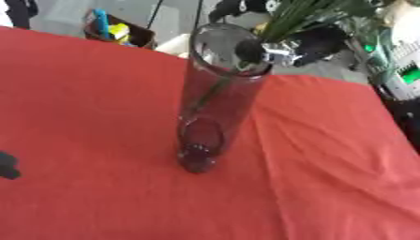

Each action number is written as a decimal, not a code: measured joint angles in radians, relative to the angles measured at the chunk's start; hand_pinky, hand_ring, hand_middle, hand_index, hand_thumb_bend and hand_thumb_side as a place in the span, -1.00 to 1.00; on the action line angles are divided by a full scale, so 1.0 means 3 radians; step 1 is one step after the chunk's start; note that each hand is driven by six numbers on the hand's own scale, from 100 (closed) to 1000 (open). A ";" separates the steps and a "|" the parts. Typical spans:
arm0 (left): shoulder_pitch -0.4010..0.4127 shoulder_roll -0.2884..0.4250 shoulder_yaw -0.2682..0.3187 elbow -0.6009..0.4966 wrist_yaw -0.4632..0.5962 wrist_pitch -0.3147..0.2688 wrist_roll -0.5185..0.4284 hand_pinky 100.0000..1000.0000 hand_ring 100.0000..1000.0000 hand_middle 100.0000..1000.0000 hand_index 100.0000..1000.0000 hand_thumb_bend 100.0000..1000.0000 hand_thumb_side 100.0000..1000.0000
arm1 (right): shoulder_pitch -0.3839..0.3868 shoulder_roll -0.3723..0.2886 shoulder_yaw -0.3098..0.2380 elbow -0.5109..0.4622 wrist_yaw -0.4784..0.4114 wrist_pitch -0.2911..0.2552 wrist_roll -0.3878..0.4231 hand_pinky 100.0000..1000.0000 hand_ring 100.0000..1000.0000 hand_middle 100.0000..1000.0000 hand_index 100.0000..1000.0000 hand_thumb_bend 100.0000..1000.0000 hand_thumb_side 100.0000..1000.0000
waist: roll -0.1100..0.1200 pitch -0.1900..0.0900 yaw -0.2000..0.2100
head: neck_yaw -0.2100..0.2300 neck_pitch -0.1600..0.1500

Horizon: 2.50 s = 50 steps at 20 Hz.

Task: Arrange flowers into the vase.

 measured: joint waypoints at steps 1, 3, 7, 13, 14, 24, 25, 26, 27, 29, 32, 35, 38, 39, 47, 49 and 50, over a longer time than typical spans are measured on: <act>0.0000 0.0006 0.0000 0.0000 0.0000 0.0001 -0.0001 -0.02 0.14 0.60 0.51 -1.00 0.96 | 0.0001 -0.0010 -0.0005 0.0000 -0.0018 -0.0010 0.0021 0.88 1.00 0.79 0.96 -0.40 1.00 | -0.0003 0.0000 -0.0001 | 0.0000 0.0000; 0.0000 0.0023 0.0000 0.0000 0.0000 0.0002 -0.0002 -0.02 0.14 0.60 0.51 -1.00 0.96 | 0.0001 -0.0030 -0.0010 0.0000 -0.0055 -0.0040 0.0086 0.87 1.00 0.79 0.97 -0.39 1.00 | -0.0006 0.0000 -0.0001 | -0.0002 0.0000; 0.0000 0.0025 0.0000 0.0000 0.0000 0.0002 -0.0002 -0.02 0.14 0.60 0.51 -1.00 0.96 | -0.0003 -0.0045 -0.0015 0.0022 -0.0117 -0.0102 0.0264 0.87 1.00 0.81 0.98 -0.37 1.00 | -0.0012 -0.0001 -0.0007 | -0.0019 0.0000; 0.0000 0.0026 0.0000 0.0000 -0.0002 0.0005 -0.0005 -0.02 0.14 0.60 0.51 -1.00 0.96 | 0.0000 -0.0084 -0.0057 0.0065 -0.0160 -0.0162 0.0539 0.85 1.00 0.80 0.99 -0.44 1.00 | -0.0025 -0.0014 -0.0028 | -0.0034 -0.0001; 0.0000 0.0026 0.0000 0.0000 -0.0005 0.0007 -0.0007 -0.02 0.14 0.60 0.51 -1.00 0.96 | 0.0002 -0.0088 -0.0067 0.0068 -0.0165 -0.0160 0.0576 0.85 1.00 0.80 0.99 -0.46 1.00 | -0.0026 -0.0014 -0.0030 | -0.0035 -0.0001; 0.0002 0.0027 0.0000 0.0000 -0.0009 0.0019 -0.0019 -0.02 0.14 0.60 0.50 -1.00 0.96 | 0.0049 -0.0115 -0.0098 0.0084 -0.0241 -0.0099 0.0735 0.85 1.00 0.79 1.00 -0.44 1.00 | -0.0037 -0.0014 -0.0041 | -0.0030 0.0000; 0.0002 0.0027 0.0000 0.0000 -0.0009 0.0019 -0.0019 -0.02 0.14 0.60 0.50 -1.00 0.96 | 0.0049 -0.0115 -0.0098 0.0084 -0.0253 -0.0101 0.0733 0.84 1.00 0.80 1.00 -0.41 1.00 | -0.0037 -0.0014 -0.0042 | -0.0029 0.0000; 0.0002 0.0027 0.0000 0.0000 -0.0009 0.0020 -0.0020 -0.02 0.15 0.61 0.50 -1.00 0.96 | 0.0049 -0.0116 -0.0099 0.0084 -0.0257 -0.0103 0.0731 0.83 1.00 0.80 1.00 -0.37 1.00 | -0.0037 -0.0014 -0.0043 | -0.0028 0.0000; 0.0002 0.0027 0.0000 0.0000 -0.0009 0.0021 -0.0020 -0.02 0.15 0.61 0.50 -1.00 0.96 | 0.0050 -0.0116 -0.0102 0.0084 -0.0259 -0.0110 0.0724 0.83 1.00 0.79 1.00 -0.37 1.00 | -0.0037 -0.0015 -0.0043 | -0.0026 0.0000; 0.0002 0.0027 0.0000 0.0000 -0.0009 0.0021 -0.0021 -0.02 0.15 0.61 0.50 -1.00 0.96 | 0.0058 -0.0117 -0.0118 0.0084 -0.0265 -0.0125 0.0700 0.84 1.00 0.79 1.00 -0.34 1.00 | -0.0038 -0.0015 -0.0043 | -0.0022 0.0000; 0.0002 0.0027 0.0000 0.0000 -0.0009 0.0030 -0.0030 -0.02 0.15 0.61 0.50 -1.00 0.97 | 0.0072 -0.0117 -0.0125 0.0084 -0.0287 -0.0153 0.0644 0.84 1.00 0.78 1.00 -0.32 1.00 | -0.0045 -0.0015 -0.0043 | -0.0021 0.0000; 0.0004 0.0027 0.0000 0.0000 -0.0010 0.0038 -0.0040 -0.02 0.15 0.61 0.50 -1.00 0.97 | 0.0075 -0.0121 -0.0126 0.0083 -0.0338 -0.0178 0.0591 0.85 1.00 0.76 1.00 -0.30 1.00 | -0.0047 -0.0015 -0.0042 | -0.0021 0.0000; 0.0005 0.0027 0.0000 0.0000 -0.0012 0.0047 -0.0051 -0.02 0.15 0.61 0.50 -1.00 0.96 | 0.0075 -0.0137 -0.0128 0.0081 -0.0427 -0.0201 0.0558 0.86 1.00 0.75 1.00 -0.30 1.00 | -0.0047 -0.0015 -0.0048 | -0.0021 0.0000; 0.0005 0.0027 0.0000 0.0000 -0.0012 0.0049 -0.0055 -0.02 0.15 0.61 0.50 -1.00 0.96 | 0.0075 -0.0146 -0.0130 0.0080 -0.0455 -0.0207 0.0550 0.86 1.00 0.74 1.00 -0.34 1.00 | -0.0047 -0.0016 -0.0051 | -0.0020 0.0000; 0.0007 0.0027 0.0000 0.0000 -0.0011 0.0051 -0.0071 -0.02 0.15 0.61 0.50 -1.00 0.96 | 0.0108 -0.0188 -0.0163 0.0072 -0.0605 -0.0212 0.0534 0.85 1.00 0.75 1.00 -0.30 1.00 | -0.0044 -0.0054 -0.0060 | -0.0017 0.0000; 0.0007 0.0027 0.0000 0.0000 -0.0011 0.0050 -0.0073 -0.02 0.15 0.61 0.50 -1.00 0.96 | 0.0120 -0.0207 -0.0176 0.0072 -0.0605 -0.0214 0.0529 0.85 1.00 0.75 1.00 -0.30 1.00 | -0.0041 -0.0056 -0.0060 | -0.0017 0.0000; 0.0007 0.0027 0.0000 0.0000 -0.0010 0.0049 -0.0074 -0.02 0.15 0.61 0.50 -1.00 0.96 | 0.0129 -0.0210 -0.0181 0.0072 -0.0605 -0.0215 0.0528 0.85 1.00 0.75 1.00 -0.30 1.00 | -0.0037 -0.0058 -0.0060 | -0.0017 0.0000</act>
